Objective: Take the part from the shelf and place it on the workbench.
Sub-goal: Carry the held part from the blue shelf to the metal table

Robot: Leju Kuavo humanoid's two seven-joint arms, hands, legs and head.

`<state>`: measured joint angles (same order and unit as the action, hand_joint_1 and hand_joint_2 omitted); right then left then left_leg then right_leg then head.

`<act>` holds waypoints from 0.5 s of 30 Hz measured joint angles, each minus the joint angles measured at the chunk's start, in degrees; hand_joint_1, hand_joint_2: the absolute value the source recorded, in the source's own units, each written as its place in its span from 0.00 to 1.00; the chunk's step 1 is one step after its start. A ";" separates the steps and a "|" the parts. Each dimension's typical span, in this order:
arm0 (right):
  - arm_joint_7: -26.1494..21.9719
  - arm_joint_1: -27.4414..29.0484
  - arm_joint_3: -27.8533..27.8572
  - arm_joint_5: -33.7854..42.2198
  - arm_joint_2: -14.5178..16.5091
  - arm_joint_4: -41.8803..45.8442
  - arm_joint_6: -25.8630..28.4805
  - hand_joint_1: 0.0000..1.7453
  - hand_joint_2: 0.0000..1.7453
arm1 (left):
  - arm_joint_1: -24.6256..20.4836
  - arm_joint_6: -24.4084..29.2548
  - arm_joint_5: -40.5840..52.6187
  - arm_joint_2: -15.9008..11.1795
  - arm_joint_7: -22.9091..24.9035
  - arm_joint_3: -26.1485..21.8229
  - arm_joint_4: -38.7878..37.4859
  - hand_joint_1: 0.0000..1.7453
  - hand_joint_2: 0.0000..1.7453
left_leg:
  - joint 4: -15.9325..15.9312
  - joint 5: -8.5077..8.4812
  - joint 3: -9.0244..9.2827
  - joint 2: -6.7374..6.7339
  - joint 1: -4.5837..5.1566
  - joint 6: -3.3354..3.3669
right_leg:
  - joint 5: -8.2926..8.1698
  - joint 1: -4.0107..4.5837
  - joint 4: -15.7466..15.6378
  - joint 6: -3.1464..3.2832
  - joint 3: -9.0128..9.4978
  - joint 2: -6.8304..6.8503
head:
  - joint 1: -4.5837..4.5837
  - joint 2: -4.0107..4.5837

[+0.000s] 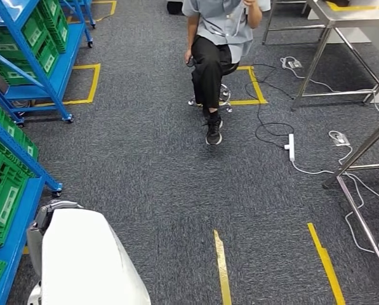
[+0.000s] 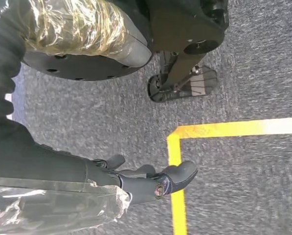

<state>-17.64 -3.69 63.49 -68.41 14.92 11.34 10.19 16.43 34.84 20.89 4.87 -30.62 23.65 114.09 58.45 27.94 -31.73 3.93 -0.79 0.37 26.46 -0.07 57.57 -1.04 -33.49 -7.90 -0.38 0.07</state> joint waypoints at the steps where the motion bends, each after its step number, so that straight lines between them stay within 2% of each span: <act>1: -0.08 0.05 0.02 0.00 -0.01 0.00 -0.01 0.00 1.00 | -0.10 -0.10 -0.45 0.13 -0.08 -0.01 0.00 1.00 1.00 | -0.20 -0.15 0.04 -0.69 0.00 0.30 | 0.06 -0.05 0.12 -0.33 -0.33 0.06 | 0.00 0.00; 2: -0.20 0.05 0.04 0.00 -0.02 0.00 -0.02 0.00 1.00 | -0.20 -0.20 -0.96 0.29 -0.20 -0.02 0.00 1.00 1.00 | -0.44 -0.28 0.13 -1.44 -0.04 0.68 | 0.66 0.01 0.93 -0.61 -0.94 1.09 | -0.15 0.00; 3: -0.30 0.02 0.04 0.00 -0.03 0.00 -0.02 0.00 1.00 | -0.25 -0.27 -1.46 0.46 -0.31 -0.04 0.00 1.00 1.00 | -0.67 -0.39 0.20 -2.25 -0.08 1.01 | 1.92 0.09 2.83 -0.84 -2.00 2.67 | -0.35 0.00; 5: -0.46 -0.05 0.05 -0.01 -0.04 0.00 -0.04 0.00 1.00 | -0.21 -0.32 -2.08 0.69 -0.49 -0.09 0.00 1.00 1.00 | -0.75 -0.35 0.20 -3.93 0.09 1.44 | 5.83 0.08 9.85 -1.26 -5.43 6.19 | -0.66 0.00; 6: -0.50 -0.06 0.05 -0.01 -0.04 0.00 -0.05 0.00 1.00 | -0.17 -0.33 -2.21 0.72 -0.53 -0.10 0.00 1.00 1.00 | -0.74 -0.29 0.19 -4.84 0.19 1.52 | 7.42 -0.03 13.56 -1.45 -7.22 6.95 | -0.66 0.00; 7: -0.53 -0.05 0.06 -0.01 -0.04 0.00 -0.05 0.00 1.00 | -0.15 -0.34 -2.30 0.73 -0.56 -0.11 0.00 1.00 1.00 | -0.74 -0.23 0.19 -5.73 0.25 1.56 | 8.14 -0.14 15.99 -1.60 -8.37 7.34 | -0.64 0.00; 8: -0.56 -0.04 0.07 -0.01 -0.04 0.00 -0.05 0.00 1.00 | -0.16 -0.39 -2.38 0.74 -0.60 -0.11 0.00 1.00 1.00 | -0.73 -0.17 0.22 -6.56 0.28 1.55 | 7.73 -0.22 16.28 -1.71 -8.42 7.59 | -0.66 0.00; 9: -0.60 -0.03 0.08 -0.01 -0.04 0.00 -0.05 0.00 1.00 | -0.17 -0.48 -2.56 0.74 -0.69 -0.11 0.00 1.00 1.00 | -0.72 -0.08 0.31 -7.33 0.28 1.47 | 6.34 -0.27 14.25 -1.74 -7.23 7.93 | -0.67 0.00; 10: -0.64 -0.02 0.08 -0.02 -0.04 0.00 -0.04 0.00 1.00 | -0.18 -0.61 -2.84 0.74 -0.87 -0.11 0.00 1.00 1.00 | -0.72 0.03 0.45 -7.99 0.28 1.34 | 4.45 -0.28 10.47 -1.68 -5.07 8.66 | -0.68 0.00; 12: -0.85 -0.05 0.09 -0.05 -0.04 0.00 -0.08 0.00 1.00 | -0.14 -0.95 -3.60 0.74 -1.78 -0.17 0.00 1.00 1.00 | -0.62 0.36 0.76 -9.08 0.52 0.84 | 1.72 -0.02 2.82 -1.20 -0.63 11.01 | -0.62 0.00; 13: -0.97 -0.05 0.09 -0.05 -0.04 0.00 -0.16 0.00 1.00 | -0.13 -1.08 -3.90 0.74 -2.36 -0.22 0.01 1.00 1.00 | -0.55 0.47 0.88 -9.54 0.65 0.57 | 1.18 0.14 0.82 -0.87 0.56 11.72 | -0.57 0.00; 14: -1.07 -0.03 0.10 -0.04 -0.05 0.00 -0.24 0.00 1.00 | -0.11 -1.15 -4.08 0.74 -2.93 -0.30 0.01 1.00 1.00 | -0.51 0.55 0.96 -9.99 0.73 0.28 | 1.10 0.34 0.13 -0.52 0.95 11.83 | -0.52 0.00; 15: -1.14 0.00 0.13 -0.02 -0.05 0.00 -0.35 0.00 1.00 | -0.11 -1.20 -4.16 0.75 -3.37 -0.38 0.02 1.00 1.00 | -0.51 0.60 1.09 -10.50 0.68 0.01 | 0.98 0.40 0.10 -0.18 0.79 11.12 | -0.46 0.00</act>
<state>-18.78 -3.70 63.62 -68.42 14.87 11.34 9.84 16.32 33.64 16.73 5.63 -33.99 23.27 114.11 57.93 28.55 -30.64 -6.57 -0.10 0.38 27.44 0.32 57.68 -1.22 -32.70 3.22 -0.84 0.07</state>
